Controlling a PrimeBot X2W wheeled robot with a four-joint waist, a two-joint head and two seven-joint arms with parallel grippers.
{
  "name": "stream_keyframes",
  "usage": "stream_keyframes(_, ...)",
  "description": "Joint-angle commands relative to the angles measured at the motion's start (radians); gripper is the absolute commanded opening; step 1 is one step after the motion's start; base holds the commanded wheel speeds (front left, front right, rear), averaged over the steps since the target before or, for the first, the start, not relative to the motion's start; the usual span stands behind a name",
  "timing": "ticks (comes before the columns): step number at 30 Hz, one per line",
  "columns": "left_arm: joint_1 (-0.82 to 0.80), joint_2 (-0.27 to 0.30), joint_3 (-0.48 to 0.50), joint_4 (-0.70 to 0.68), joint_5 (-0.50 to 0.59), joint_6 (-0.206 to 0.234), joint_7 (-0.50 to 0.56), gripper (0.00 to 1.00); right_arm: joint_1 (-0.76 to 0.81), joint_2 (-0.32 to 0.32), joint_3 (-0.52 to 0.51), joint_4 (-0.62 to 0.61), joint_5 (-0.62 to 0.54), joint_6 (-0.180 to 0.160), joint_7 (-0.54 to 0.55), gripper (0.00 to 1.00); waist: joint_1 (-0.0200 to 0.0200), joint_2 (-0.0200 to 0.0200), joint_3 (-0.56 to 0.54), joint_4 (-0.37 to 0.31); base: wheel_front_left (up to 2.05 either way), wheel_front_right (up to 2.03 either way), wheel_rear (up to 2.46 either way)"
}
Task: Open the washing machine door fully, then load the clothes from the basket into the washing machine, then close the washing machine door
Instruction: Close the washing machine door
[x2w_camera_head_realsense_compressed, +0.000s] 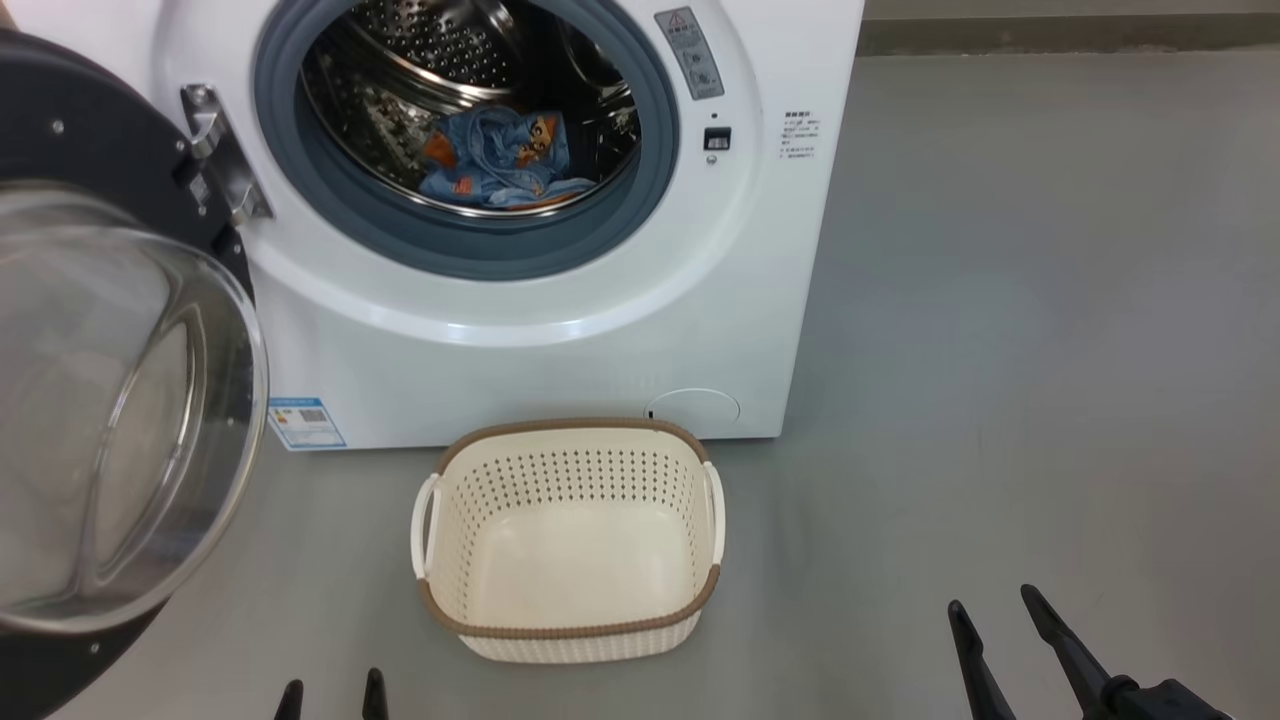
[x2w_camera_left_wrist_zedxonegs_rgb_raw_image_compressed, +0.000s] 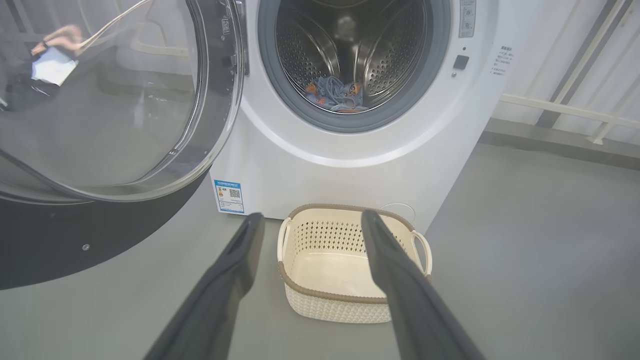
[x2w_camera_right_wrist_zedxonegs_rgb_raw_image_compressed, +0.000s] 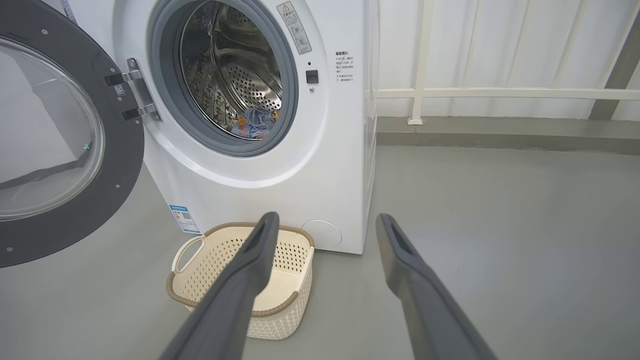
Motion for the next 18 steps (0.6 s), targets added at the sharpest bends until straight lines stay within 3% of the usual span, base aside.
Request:
stream_keyframes(1, -0.028, 0.004, 0.03, -0.028, 0.006, 0.004, -0.006, 1.0, -0.035, -0.013, 0.027, -0.021, -0.012, 0.002, -0.005, 1.0, 0.0, 0.0, 0.0, 0.0, -1.11, 1.11, 0.0)
stream_keyframes(7, -0.033, 0.004, 0.028, -0.023, 0.007, -0.001, -0.006, 1.0, -0.035, -0.012, 0.031, -0.022, -0.012, 0.002, -0.005, 1.0, 0.0, 0.0, 0.003, 0.006, -0.64, 0.64, 0.0)
stream_keyframes(18, -0.041, 0.004, 0.024, -0.028, 0.01, 0.003, -0.006, 1.0, -0.041, -0.019, 0.043, -0.023, -0.015, 0.002, -0.005, 1.0, 0.0, 0.0, 0.007, 0.065, -0.02, 0.02, 0.0)
